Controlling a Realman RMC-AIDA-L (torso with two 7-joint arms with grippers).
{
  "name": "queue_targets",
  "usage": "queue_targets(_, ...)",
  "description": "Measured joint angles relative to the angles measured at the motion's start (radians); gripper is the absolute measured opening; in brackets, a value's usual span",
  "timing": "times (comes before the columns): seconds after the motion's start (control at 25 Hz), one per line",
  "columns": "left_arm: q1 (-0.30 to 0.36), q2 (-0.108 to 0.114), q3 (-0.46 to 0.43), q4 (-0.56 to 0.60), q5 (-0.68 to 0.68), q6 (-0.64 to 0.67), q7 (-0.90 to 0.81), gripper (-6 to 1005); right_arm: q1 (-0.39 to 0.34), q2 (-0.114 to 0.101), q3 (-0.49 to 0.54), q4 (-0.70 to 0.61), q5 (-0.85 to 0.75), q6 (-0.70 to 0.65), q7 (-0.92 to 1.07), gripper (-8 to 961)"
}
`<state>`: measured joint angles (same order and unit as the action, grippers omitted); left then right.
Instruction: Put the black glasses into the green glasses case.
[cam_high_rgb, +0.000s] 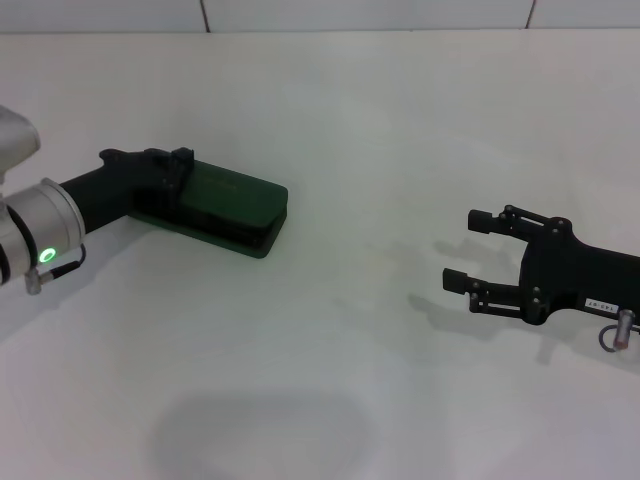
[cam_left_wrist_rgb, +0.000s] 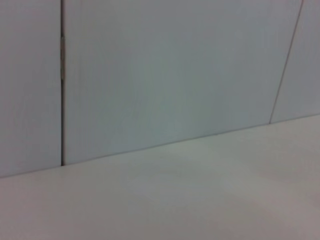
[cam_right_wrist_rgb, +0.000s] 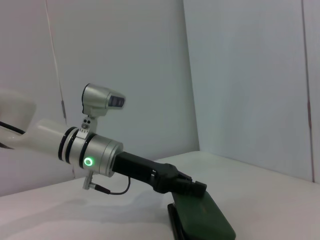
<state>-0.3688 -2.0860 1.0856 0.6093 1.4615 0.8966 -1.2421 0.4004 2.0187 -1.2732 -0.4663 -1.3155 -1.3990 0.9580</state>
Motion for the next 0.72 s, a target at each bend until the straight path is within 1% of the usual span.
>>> queue_targets(0.24, -0.003, -0.001, 0.0, -0.026, -0.025, 0.002, 0.046, 23, 0.0, 0.0, 0.0, 0.0, 0.002, 0.0, 0.0, 810)
queue_targets(0.48, -0.003, -0.001, 0.0, -0.022, -0.041, 0.025, 0.052, 23, -0.001, 0.0, 0.0, 0.0, 0.005, 0.0, 0.002, 810)
queue_targets(0.6, -0.003, 0.006, -0.008, 0.001, -0.046, 0.084, -0.012, 23, -0.002, 0.0, 0.0, 0.0, 0.006, 0.0, 0.002, 810)
queue_targets(0.72, -0.012, 0.025, -0.004, 0.02, -0.004, 0.143, -0.114, 24, -0.003, 0.0, 0.0, 0.0, 0.007, -0.001, 0.002, 810)
